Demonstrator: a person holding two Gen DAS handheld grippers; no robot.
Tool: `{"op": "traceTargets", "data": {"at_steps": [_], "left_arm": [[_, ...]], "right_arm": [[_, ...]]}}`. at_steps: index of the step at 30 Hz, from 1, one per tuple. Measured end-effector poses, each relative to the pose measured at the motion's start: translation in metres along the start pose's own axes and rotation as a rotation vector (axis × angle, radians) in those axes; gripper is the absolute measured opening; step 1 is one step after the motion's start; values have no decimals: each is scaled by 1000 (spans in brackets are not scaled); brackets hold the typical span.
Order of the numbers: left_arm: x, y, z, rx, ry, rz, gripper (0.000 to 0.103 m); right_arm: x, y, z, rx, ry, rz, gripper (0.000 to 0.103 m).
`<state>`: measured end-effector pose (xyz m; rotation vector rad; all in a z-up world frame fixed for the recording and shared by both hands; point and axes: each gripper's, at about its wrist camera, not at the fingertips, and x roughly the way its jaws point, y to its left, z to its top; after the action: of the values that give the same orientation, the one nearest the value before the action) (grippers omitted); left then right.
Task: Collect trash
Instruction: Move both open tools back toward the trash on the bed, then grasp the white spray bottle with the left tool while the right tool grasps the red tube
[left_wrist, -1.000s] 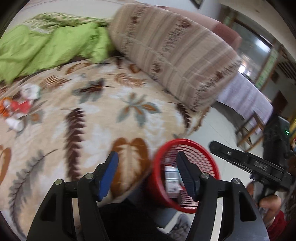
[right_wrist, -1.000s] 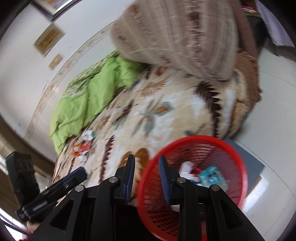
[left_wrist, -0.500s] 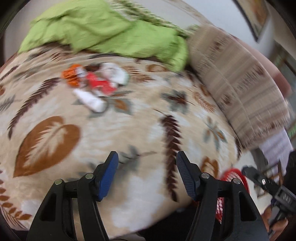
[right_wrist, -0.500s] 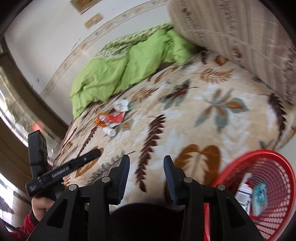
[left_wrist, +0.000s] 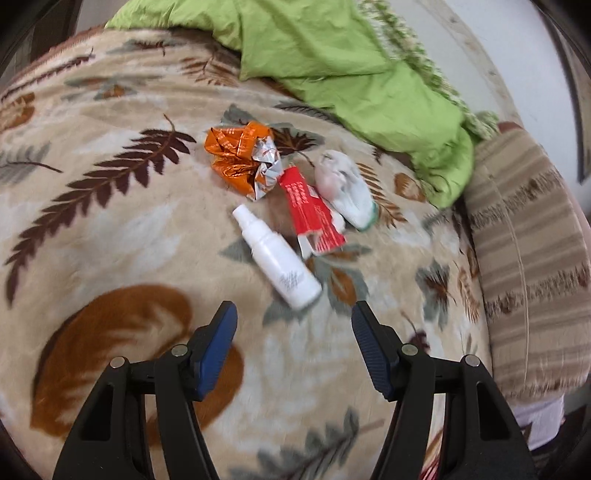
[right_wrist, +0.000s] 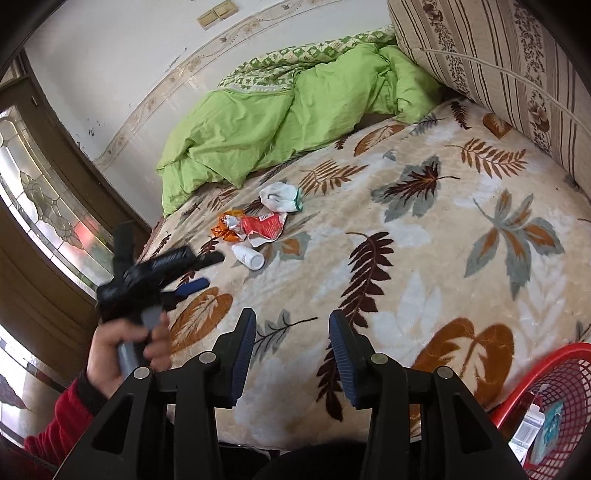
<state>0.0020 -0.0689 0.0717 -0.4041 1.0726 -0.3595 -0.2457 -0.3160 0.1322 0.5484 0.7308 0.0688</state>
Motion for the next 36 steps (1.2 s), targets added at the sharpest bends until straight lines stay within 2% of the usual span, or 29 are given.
{"op": "traceTargets", "data": {"at_steps": [5,10,14,21,25,29,36], "left_arm": [[38,-7,17,-15,30,58,57],[67,-5,19,-15,62,80,38],[59,-2,11,31,26,89,32],[11,35,-6,68,-11,129,30],[-18,51,-8,111,-84,168,29],[-35,55,-9,160,-183,199,29],[-36,61,-5,199,-206,223,29]], "right_arm": [[1,-18,1,34,1,-2,44],[2,-30,1,52,4,-12,44],[4,-32,4,52,5,-6,44],[21,-8,13,-15,23,20,44],[48,23,27,-113,50,24,44],[95,56,43,-202,74,-7,49],[194,101,67,-372,126,-96,49]]}}
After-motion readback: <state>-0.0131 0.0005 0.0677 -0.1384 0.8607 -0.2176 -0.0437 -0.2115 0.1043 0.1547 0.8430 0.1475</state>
